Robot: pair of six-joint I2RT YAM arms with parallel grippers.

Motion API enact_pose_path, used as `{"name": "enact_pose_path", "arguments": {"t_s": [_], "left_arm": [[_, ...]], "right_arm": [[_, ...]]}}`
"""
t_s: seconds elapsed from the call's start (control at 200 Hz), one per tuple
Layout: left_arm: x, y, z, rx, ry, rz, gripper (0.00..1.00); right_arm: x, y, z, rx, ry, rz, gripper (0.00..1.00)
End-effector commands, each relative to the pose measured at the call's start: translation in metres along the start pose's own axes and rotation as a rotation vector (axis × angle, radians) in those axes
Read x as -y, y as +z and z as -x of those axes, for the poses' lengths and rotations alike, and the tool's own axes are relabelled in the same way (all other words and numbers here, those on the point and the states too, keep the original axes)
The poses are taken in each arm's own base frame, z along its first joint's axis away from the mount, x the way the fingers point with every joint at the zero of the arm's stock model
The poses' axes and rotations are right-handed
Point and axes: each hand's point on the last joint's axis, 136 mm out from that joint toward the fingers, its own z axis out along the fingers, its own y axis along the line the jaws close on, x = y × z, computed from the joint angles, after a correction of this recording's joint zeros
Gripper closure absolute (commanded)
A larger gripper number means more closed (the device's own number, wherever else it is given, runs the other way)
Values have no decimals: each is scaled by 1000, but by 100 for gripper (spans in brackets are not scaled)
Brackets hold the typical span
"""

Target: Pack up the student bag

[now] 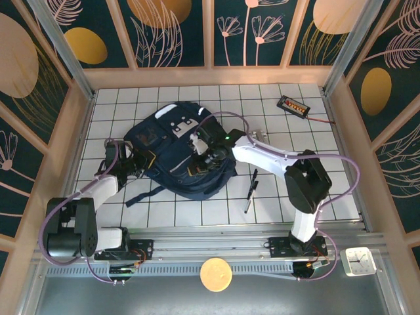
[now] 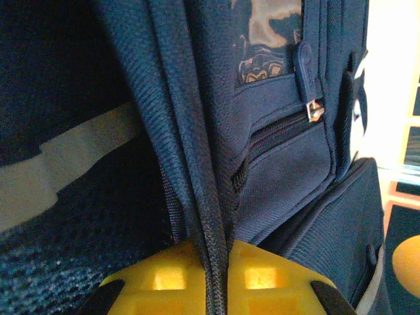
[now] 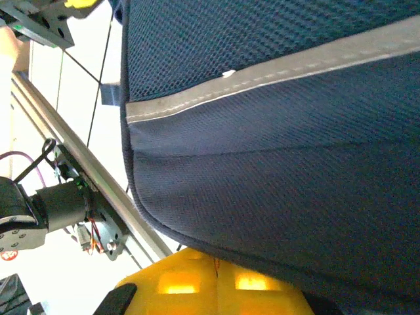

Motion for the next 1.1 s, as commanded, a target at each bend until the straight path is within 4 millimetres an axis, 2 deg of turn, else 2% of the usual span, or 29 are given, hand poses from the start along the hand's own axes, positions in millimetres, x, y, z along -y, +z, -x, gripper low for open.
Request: {"name": "enact_pose_path", "arguments": {"t_s": [0.0, 0.12, 0.305, 0.405, 0.515, 0.595, 0.791, 0.886, 1.011, 1.096], "left_arm": [[38, -4, -20, -45, 26, -142, 98], [44, -6, -24, -37, 20, -166, 99], [46, -12, -23, -23, 27, -151, 100], [43, -13, -24, -17, 19, -152, 100], [39, -15, -23, -1, -2, -154, 100], [40, -16, -23, 5, -11, -160, 100], [41, -19, -22, 20, -31, -171, 100], [40, -20, -23, 21, -39, -171, 100], [35, -23, -25, 26, -35, -159, 100], [33, -25, -27, 20, -12, -145, 100]], "right_arm": [[-49, 14, -11, -71, -12, 87, 100], [-72, 26, -22, -132, -44, 116, 100], [-74, 40, -46, -239, -56, 97, 100], [-77, 37, -51, -242, -49, 107, 100], [-91, 38, -54, -249, -59, 140, 100], [-101, 43, -49, -231, -50, 184, 100], [-129, 58, -15, -194, -54, 241, 100], [-137, 68, -4, -197, -73, 246, 100], [-131, 74, -2, -216, -77, 218, 75], [-129, 61, -4, -198, -76, 212, 54]]}}
